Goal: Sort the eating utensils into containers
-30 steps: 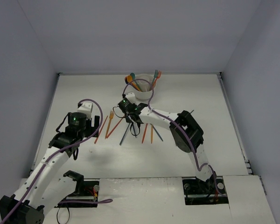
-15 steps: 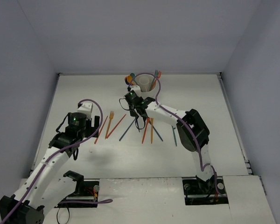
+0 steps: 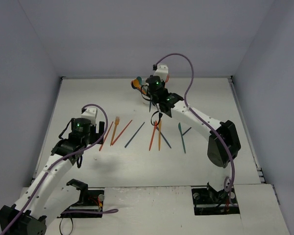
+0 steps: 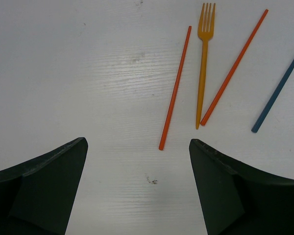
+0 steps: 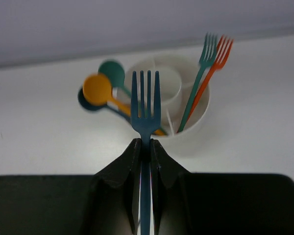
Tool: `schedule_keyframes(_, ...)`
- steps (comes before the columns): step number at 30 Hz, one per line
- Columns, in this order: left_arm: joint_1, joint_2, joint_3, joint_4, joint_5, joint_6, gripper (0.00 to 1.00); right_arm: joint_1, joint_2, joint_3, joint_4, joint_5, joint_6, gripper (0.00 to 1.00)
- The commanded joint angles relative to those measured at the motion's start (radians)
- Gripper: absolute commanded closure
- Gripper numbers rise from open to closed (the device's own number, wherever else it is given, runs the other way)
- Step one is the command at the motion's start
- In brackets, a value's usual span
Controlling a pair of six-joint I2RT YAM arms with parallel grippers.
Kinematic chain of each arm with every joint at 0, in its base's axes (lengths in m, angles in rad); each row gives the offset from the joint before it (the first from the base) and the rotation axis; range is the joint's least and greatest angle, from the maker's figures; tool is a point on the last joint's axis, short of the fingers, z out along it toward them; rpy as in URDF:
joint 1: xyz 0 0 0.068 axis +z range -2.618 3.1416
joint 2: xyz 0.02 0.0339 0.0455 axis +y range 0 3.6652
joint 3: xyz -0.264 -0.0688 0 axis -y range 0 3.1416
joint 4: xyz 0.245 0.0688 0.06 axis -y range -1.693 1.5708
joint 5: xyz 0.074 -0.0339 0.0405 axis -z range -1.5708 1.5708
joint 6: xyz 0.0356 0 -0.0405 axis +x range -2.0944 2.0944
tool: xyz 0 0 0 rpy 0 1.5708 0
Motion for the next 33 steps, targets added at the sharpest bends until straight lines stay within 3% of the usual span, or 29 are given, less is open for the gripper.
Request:
schedule_keyframes(1,-0.007,-0.003,0.056,0.024,-0.016,-0.007,0.18,-0.06,-0.048,-0.031,0.305,0.18,-0.026,1.0)
schedule_keyframes(12,-0.007,0.013,0.054,0.024,-0.02,-0.005,0.18,-0.156,0.115,-0.009,0.726,0.266,-0.149,1.0)
schedule_keyframes(24,-0.009,0.033,0.054,0.024,-0.023,-0.003,0.18,-0.188,0.297,0.092,0.812,0.226,-0.152,1.0)
schedule_keyframes(33,-0.009,0.035,0.052,0.026,-0.024,-0.001,0.18,-0.187,0.332,0.075,0.823,0.199,-0.096,1.0)
